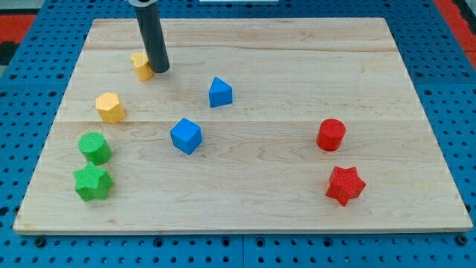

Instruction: Place the yellow heart vertical top to yellow hexagon

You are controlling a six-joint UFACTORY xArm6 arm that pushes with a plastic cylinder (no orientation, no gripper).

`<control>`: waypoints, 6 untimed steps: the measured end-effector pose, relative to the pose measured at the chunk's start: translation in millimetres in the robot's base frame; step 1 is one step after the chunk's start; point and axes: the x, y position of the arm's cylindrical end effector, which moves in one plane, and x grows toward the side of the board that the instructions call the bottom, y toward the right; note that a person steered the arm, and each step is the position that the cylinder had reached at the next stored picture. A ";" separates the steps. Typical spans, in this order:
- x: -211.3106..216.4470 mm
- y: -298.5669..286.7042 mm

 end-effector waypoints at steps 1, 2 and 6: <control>-0.8 -29.1; -0.8 -33.4; 37.2 -26.3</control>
